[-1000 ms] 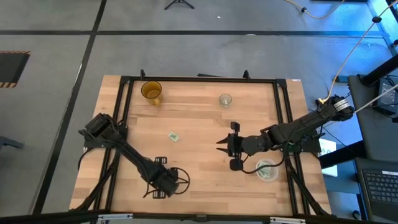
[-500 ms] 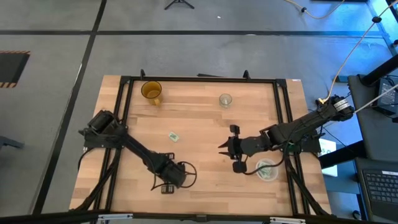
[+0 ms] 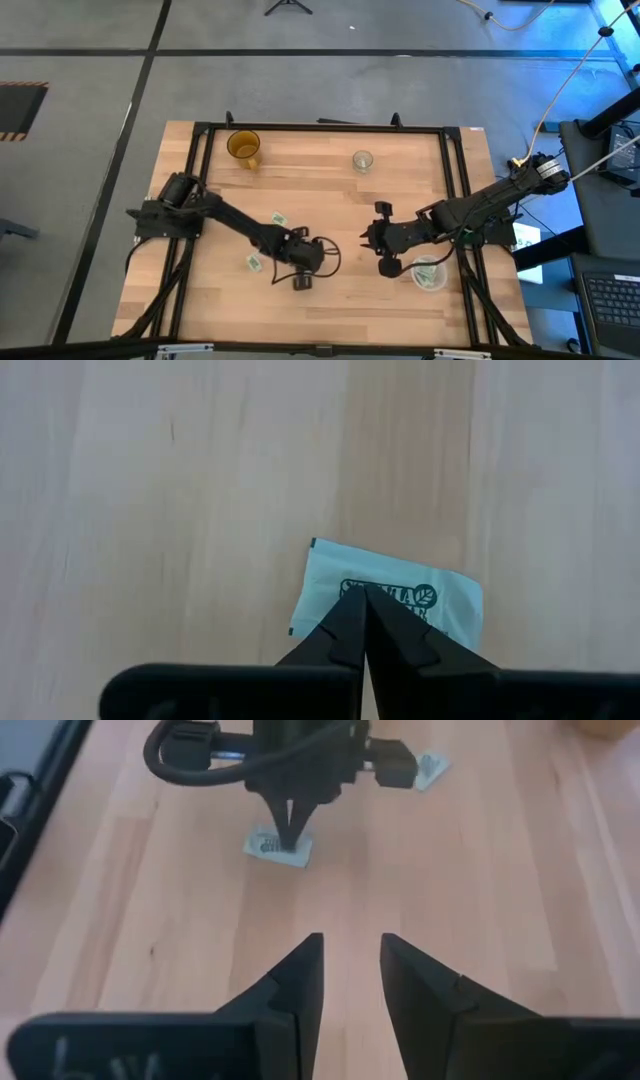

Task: Pick and place Stevia / Truvia into bins
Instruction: Put the stevia packet into the transparent container

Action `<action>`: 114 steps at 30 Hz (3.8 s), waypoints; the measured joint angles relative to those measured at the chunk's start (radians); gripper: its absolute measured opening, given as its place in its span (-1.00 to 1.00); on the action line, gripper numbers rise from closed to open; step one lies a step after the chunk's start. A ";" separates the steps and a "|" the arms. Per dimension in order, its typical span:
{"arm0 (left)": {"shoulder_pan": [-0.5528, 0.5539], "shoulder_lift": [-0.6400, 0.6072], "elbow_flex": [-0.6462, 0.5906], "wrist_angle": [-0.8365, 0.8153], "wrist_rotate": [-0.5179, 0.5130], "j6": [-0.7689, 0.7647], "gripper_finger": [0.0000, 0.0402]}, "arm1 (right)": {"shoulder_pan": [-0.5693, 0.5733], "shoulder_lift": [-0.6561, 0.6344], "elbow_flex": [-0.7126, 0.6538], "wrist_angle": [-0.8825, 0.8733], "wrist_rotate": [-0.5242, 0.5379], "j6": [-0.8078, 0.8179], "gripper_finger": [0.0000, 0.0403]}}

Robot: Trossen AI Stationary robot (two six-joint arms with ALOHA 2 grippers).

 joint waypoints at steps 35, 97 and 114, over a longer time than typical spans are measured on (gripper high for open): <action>0.199 0.054 -0.005 0.290 0.036 -0.157 -0.99 | 0.026 0.439 0.001 0.256 -0.014 -0.076 -0.47; 0.204 0.055 -0.005 0.319 0.109 -0.218 -0.98 | 0.026 0.602 0.000 0.368 0.254 -0.138 -0.71; 0.204 0.055 -0.005 0.319 0.107 -0.208 -0.98 | 0.032 0.603 0.001 0.364 0.248 -0.108 -0.98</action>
